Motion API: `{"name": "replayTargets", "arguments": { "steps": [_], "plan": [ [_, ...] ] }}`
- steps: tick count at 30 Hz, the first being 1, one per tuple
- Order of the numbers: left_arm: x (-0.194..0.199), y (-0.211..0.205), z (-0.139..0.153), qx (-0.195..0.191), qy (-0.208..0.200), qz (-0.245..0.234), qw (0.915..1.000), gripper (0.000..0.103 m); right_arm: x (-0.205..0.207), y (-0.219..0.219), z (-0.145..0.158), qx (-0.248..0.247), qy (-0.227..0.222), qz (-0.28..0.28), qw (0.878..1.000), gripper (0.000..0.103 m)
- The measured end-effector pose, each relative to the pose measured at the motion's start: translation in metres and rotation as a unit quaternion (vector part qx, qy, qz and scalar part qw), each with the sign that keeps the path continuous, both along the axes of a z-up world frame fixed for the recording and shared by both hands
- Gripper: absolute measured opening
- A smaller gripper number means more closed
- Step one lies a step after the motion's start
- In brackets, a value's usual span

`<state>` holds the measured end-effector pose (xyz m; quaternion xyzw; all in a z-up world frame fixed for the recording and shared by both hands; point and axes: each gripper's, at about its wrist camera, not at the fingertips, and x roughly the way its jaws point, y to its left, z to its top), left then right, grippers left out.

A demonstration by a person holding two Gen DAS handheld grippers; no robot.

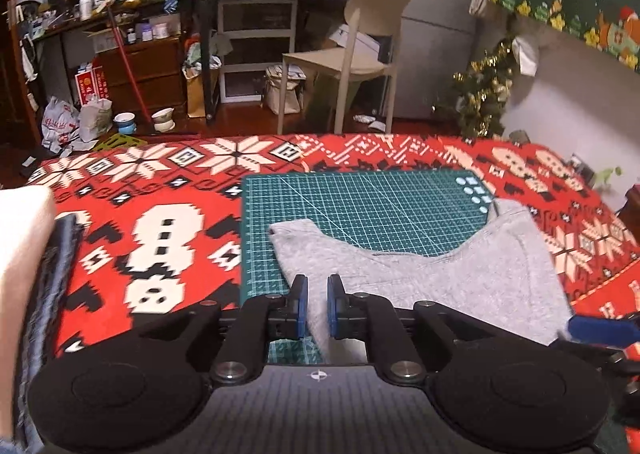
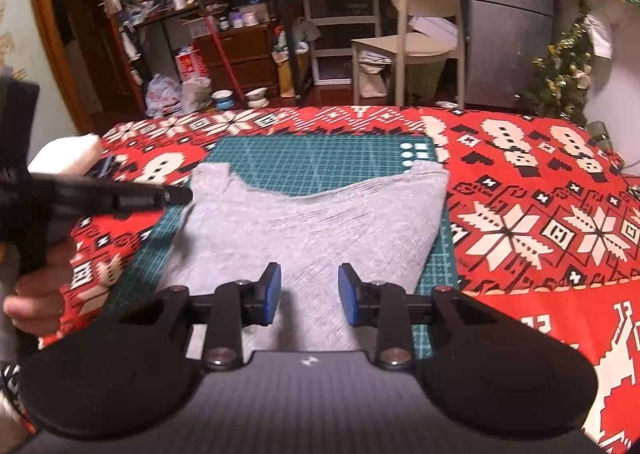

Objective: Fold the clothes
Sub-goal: 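Pinch the hem with the left tool and fold it up over the body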

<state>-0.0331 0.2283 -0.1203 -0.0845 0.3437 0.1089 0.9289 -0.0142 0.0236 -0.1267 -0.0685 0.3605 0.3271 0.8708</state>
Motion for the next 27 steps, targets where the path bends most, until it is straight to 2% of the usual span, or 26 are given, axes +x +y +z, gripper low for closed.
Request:
{"name": "replayTargets", "arguments": {
  "steps": [3,6,11,16,19,24,25,27],
  "plan": [
    [-0.025,-0.005,0.007,-0.006,-0.004,-0.022,0.9997,0.01,-0.014,0.003,-0.002,-0.012,-0.002,0.023,1.0,0.034],
    [-0.046,-0.02,0.006,0.0,0.006,-0.059,0.9982,0.01,-0.026,0.004,-0.006,-0.018,0.005,0.036,0.999,0.029],
    [-0.062,-0.058,-0.012,0.053,0.033,-0.123,0.9904,0.01,-0.035,-0.001,-0.01,-0.022,0.019,0.031,0.999,0.028],
    [-0.06,-0.083,-0.022,0.098,0.031,-0.15,0.9833,0.01,-0.038,-0.01,-0.002,-0.021,0.009,0.025,0.999,0.029],
    [-0.058,-0.086,-0.024,0.113,0.028,-0.166,0.9794,0.01,-0.037,-0.015,-0.001,-0.021,0.014,0.022,0.999,0.029],
    [-0.062,-0.1,-0.027,0.158,0.026,-0.205,0.9655,0.01,-0.04,-0.017,-0.003,-0.023,0.019,0.027,0.999,0.029],
    [-0.064,-0.104,-0.028,0.171,0.024,-0.212,0.9618,0.014,-0.041,-0.017,-0.003,-0.024,0.02,0.029,0.999,0.029],
    [-0.065,-0.11,-0.032,0.197,0.022,-0.221,0.955,0.016,-0.041,-0.016,-0.005,-0.026,0.021,0.03,0.999,0.029]
  ]
}}
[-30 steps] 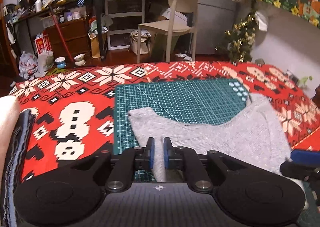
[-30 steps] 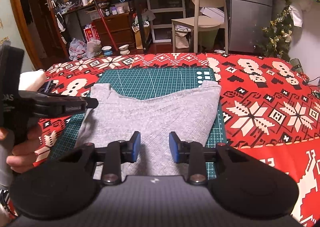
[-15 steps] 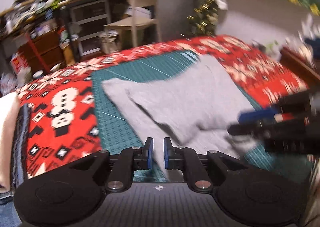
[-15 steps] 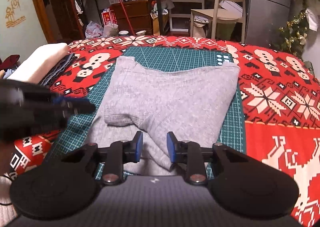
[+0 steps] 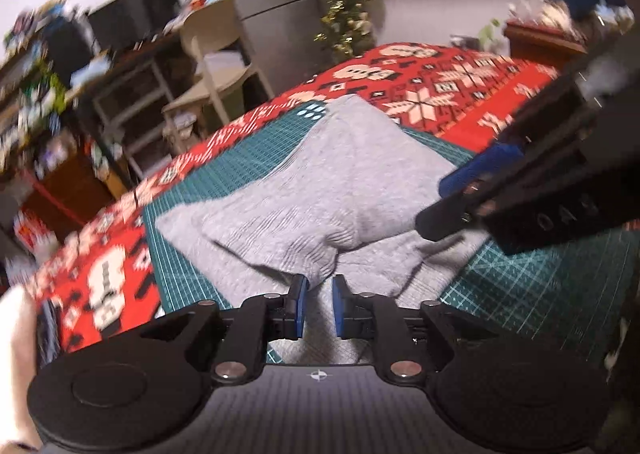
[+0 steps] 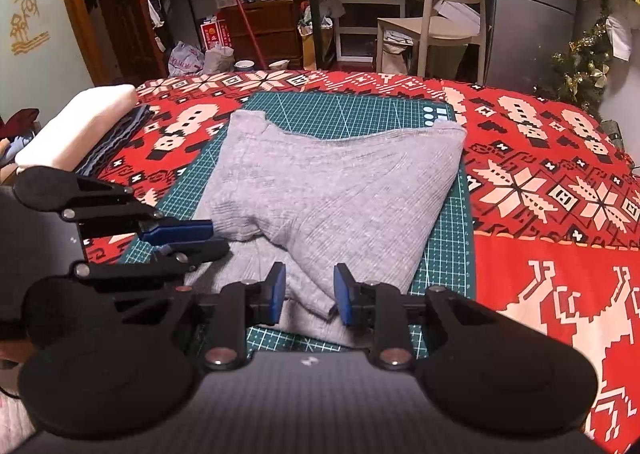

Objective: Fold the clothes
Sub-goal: 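Pinch the hem with the left tool and fold it up over the body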

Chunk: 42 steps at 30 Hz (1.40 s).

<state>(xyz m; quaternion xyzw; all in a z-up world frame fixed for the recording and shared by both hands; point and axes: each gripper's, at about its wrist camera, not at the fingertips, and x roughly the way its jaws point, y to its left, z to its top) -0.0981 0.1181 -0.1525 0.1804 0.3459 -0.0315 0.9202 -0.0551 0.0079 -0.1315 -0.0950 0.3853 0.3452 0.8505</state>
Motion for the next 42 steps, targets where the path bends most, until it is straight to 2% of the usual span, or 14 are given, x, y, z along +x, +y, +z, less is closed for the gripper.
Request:
{"name": "replayTargets", "arguments": {
  "steps": [3,9,10,12,16,19,21,25,30,34,37,40,42],
  "plan": [
    [-0.001,-0.007,-0.006,0.036,-0.008,-0.01,0.9993,0.016,0.002,0.0,-0.001,-0.001,0.002,0.0,1.0,0.029],
    [0.0,-0.002,-0.008,0.047,-0.016,-0.006,0.9987,0.016,0.005,-0.004,0.0,0.002,0.003,-0.006,1.0,0.029],
    [0.002,-0.001,-0.009,0.046,-0.015,-0.009,0.9988,0.01,0.005,-0.004,0.0,0.002,0.004,-0.007,1.0,0.029],
    [0.005,0.001,-0.007,0.033,-0.012,-0.007,0.9993,0.003,0.006,-0.004,0.0,0.003,0.005,-0.006,1.0,0.029],
    [0.008,0.008,0.009,-0.014,-0.009,0.006,0.9998,0.002,0.006,-0.005,-0.001,0.003,0.005,-0.007,1.0,0.029],
    [0.005,0.025,0.029,-0.092,0.016,0.021,0.9954,0.002,0.009,-0.007,0.0,0.005,0.008,-0.01,1.0,0.029],
    [0.004,0.038,0.036,-0.15,0.036,0.035,0.9874,0.002,0.01,-0.008,-0.001,0.007,0.009,-0.014,1.0,0.029],
    [0.008,0.06,0.033,-0.219,0.065,0.073,0.9707,0.002,0.013,-0.01,-0.001,0.013,0.014,-0.019,1.0,0.029],
    [0.018,0.075,0.01,-0.264,0.108,0.124,0.9504,0.002,0.013,-0.01,-0.003,0.015,0.017,-0.02,1.0,0.029],
    [0.01,0.082,0.011,-0.296,0.108,0.129,0.9402,0.005,0.012,-0.013,-0.004,0.012,0.016,-0.022,1.0,0.026],
    [0.001,0.081,0.018,-0.29,0.082,0.124,0.9454,0.01,0.011,-0.016,-0.002,0.013,0.015,-0.023,1.0,0.026],
    [-0.002,0.07,0.021,-0.236,0.06,0.115,0.9631,0.015,0.011,-0.016,0.0,0.013,0.015,-0.024,1.0,0.026],
    [0.0,0.058,0.018,-0.175,0.048,0.099,0.9783,0.015,0.011,-0.015,0.0,0.013,0.015,-0.024,1.0,0.026]
  ]
}}
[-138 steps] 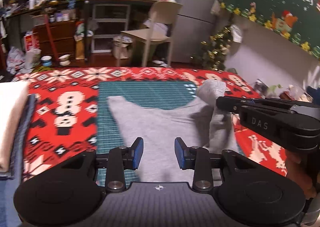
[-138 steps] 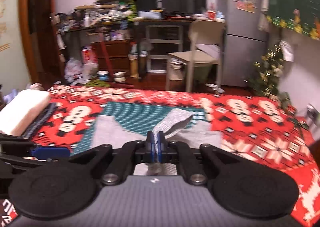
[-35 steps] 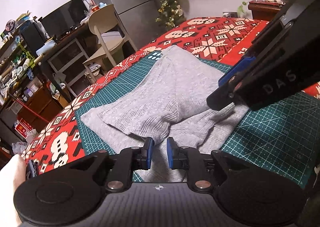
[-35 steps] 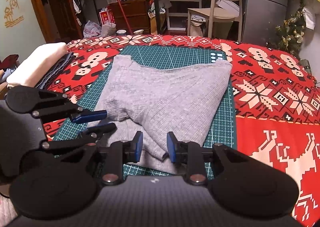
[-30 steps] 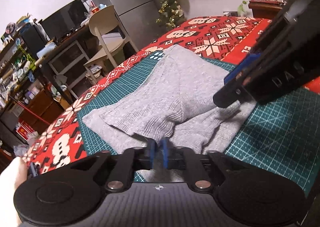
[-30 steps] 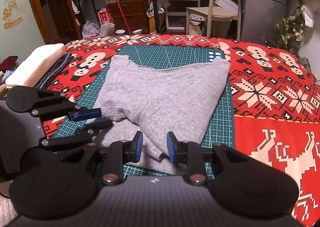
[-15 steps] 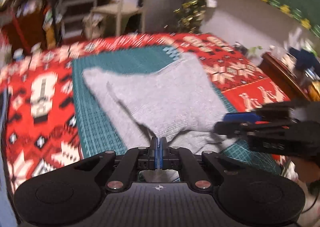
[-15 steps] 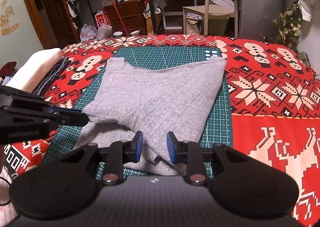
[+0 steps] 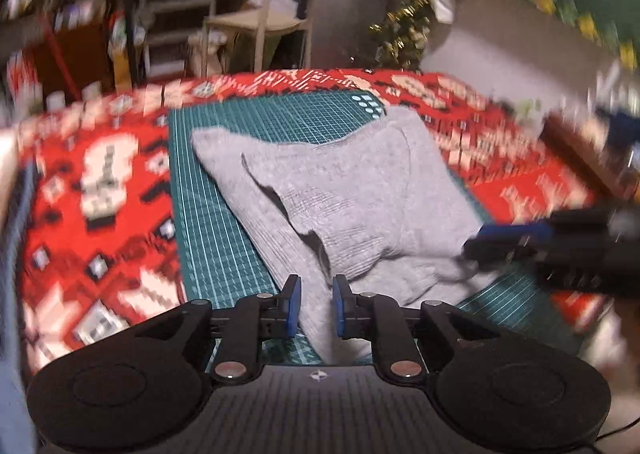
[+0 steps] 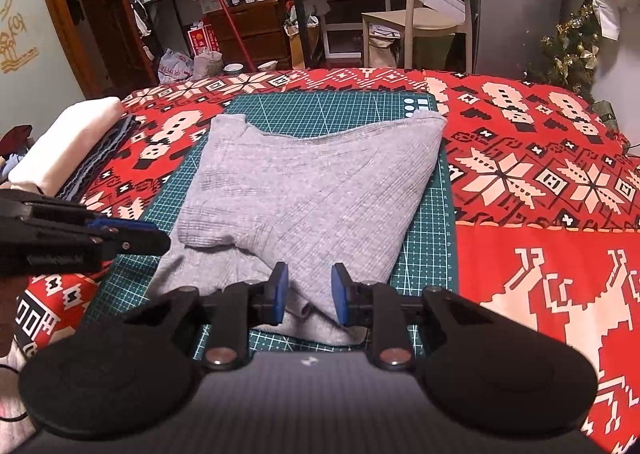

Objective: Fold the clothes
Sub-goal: 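Pinch the hem with the left tool and fold it up over the body, then open the left tool and release the folded hem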

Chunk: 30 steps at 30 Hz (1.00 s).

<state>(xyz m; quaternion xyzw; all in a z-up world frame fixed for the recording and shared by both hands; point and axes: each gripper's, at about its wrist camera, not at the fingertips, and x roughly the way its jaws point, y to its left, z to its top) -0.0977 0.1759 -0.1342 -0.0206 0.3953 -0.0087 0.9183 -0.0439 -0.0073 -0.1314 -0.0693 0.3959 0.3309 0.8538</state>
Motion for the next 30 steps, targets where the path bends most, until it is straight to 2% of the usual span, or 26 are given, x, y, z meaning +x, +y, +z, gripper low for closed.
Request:
{"name": "replayTargets", "arguments": {
  "steps": [2,4,9,10,12,14,18,22,25,29,30],
  "plan": [
    [0.001,-0.016,-0.005,0.075,-0.008,-0.021,0.9969,0.015,0.0,0.0,0.001,0.001,-0.001,0.001,1.0,0.026],
    [0.001,-0.025,-0.01,0.108,-0.01,-0.05,0.9929,0.016,-0.001,0.0,0.001,0.002,-0.003,0.0,1.0,0.026],
    [0.005,-0.029,-0.017,0.12,-0.008,-0.065,0.9906,0.016,-0.001,-0.001,0.002,0.001,-0.002,-0.002,1.0,0.026],
    [0.006,-0.028,-0.018,0.118,-0.007,-0.065,0.9908,0.01,-0.001,-0.001,0.002,0.001,-0.001,-0.002,1.0,0.026],
    [0.005,-0.028,-0.013,0.109,-0.011,-0.067,0.9918,0.001,-0.001,-0.001,0.002,0.001,0.0,-0.004,1.0,0.026],
    [0.001,-0.026,-0.004,0.085,-0.025,-0.066,0.9939,0.001,-0.001,-0.002,0.003,0.002,0.002,-0.004,1.0,0.026],
    [-0.002,-0.01,0.009,0.016,-0.026,-0.04,0.9987,0.001,0.0,-0.003,0.004,0.009,0.004,-0.004,1.0,0.026],
    [-0.001,0.004,-0.001,-0.046,0.01,-0.01,0.9988,0.001,0.002,-0.004,0.002,0.01,0.007,-0.007,1.0,0.026],
    [-0.002,0.006,-0.016,-0.055,0.04,0.008,0.9977,0.001,0.003,-0.005,0.001,0.015,0.014,-0.011,1.0,0.026],
    [-0.007,0.008,-0.008,-0.082,0.03,0.014,0.9961,0.003,0.001,-0.008,0.002,0.018,0.013,-0.011,1.0,0.026],
    [-0.008,0.009,-0.005,-0.087,0.025,0.017,0.9958,0.009,0.001,-0.008,0.003,0.02,0.012,-0.01,1.0,0.027]
  ]
}}
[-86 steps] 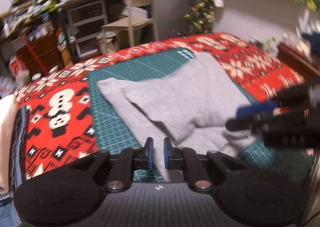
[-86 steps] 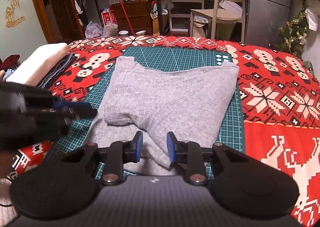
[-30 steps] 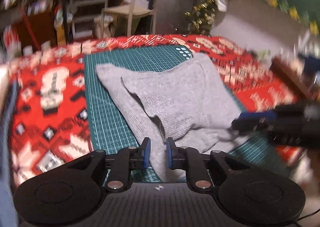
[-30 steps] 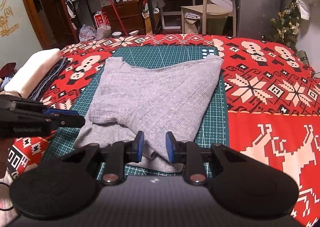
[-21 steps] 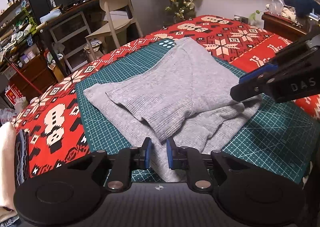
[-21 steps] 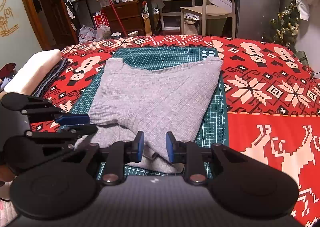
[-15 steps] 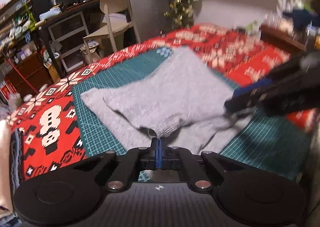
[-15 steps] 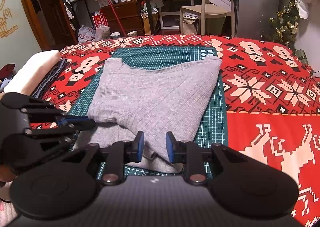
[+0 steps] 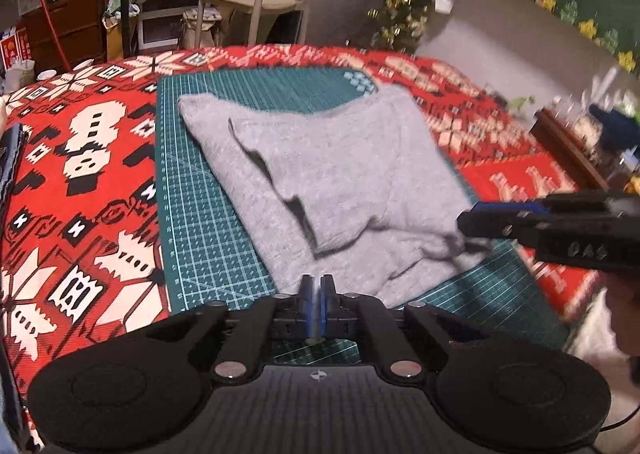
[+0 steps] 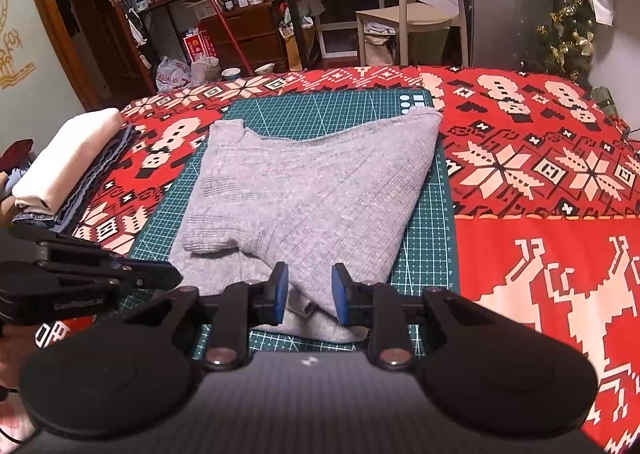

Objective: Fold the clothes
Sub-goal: 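Open the left tool and release the folded hem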

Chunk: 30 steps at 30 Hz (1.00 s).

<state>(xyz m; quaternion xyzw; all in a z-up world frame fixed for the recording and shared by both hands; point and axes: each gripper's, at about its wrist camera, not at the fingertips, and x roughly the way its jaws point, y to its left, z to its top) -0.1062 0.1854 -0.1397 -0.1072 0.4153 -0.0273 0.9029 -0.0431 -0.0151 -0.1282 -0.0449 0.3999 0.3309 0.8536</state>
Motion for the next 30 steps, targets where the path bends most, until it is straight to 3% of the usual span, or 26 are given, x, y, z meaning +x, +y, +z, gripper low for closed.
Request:
{"name": "replayTargets", "arguments": {
  "steps": [2,3,4,7,9,11,13,16,18,23,26,30],
  "plan": [
    [-0.001,0.001,0.005,0.004,-0.003,0.01,0.9999,0.026,0.0,0.001,0.002,-0.002,-0.001,0.0,1.0,0.03],
    [0.0,0.001,0.008,0.008,-0.004,0.015,0.9998,0.043,0.0,0.001,0.002,-0.004,-0.002,-0.001,1.0,0.031],
    [0.0,0.001,0.011,0.013,-0.007,0.02,0.9997,0.051,0.001,0.002,0.003,-0.006,-0.002,-0.001,1.0,0.033],
    [0.002,0.001,0.018,0.018,-0.013,0.023,0.9995,0.053,0.002,0.006,0.004,-0.014,-0.006,0.008,1.0,0.039],
    [0.006,0.001,0.022,0.022,-0.015,0.031,0.9992,0.062,0.005,0.007,0.007,-0.024,-0.011,0.012,1.0,0.053],
    [0.01,0.003,0.024,0.025,-0.014,0.047,0.9985,0.075,0.009,0.006,0.01,-0.03,-0.017,0.013,0.999,0.081],
    [0.014,0.007,0.025,0.016,-0.013,0.054,0.9983,0.085,0.012,0.002,0.016,-0.026,-0.034,0.008,0.999,0.091],
    [0.016,0.014,0.026,0.015,-0.03,0.08,0.9962,0.087,0.016,-0.004,0.024,-0.032,-0.063,-0.007,0.997,0.102],
    [0.017,0.017,0.027,0.024,-0.051,0.092,0.9942,0.088,0.021,-0.007,0.026,-0.038,-0.077,-0.018,0.996,0.102],
    [0.029,0.018,0.027,0.073,-0.071,0.058,0.9931,0.089,0.035,-0.013,0.022,-0.041,-0.083,-0.029,0.995,0.102],
    [0.034,0.017,0.026,0.091,-0.086,0.069,0.9897,0.089,0.042,-0.011,0.013,-0.056,-0.097,-0.013,0.994,0.102],
    [0.044,0.021,0.026,0.071,-0.096,0.073,0.9902,0.089,0.049,-0.009,0.005,-0.065,-0.12,-0.01,0.991,0.102]
  ]
}}
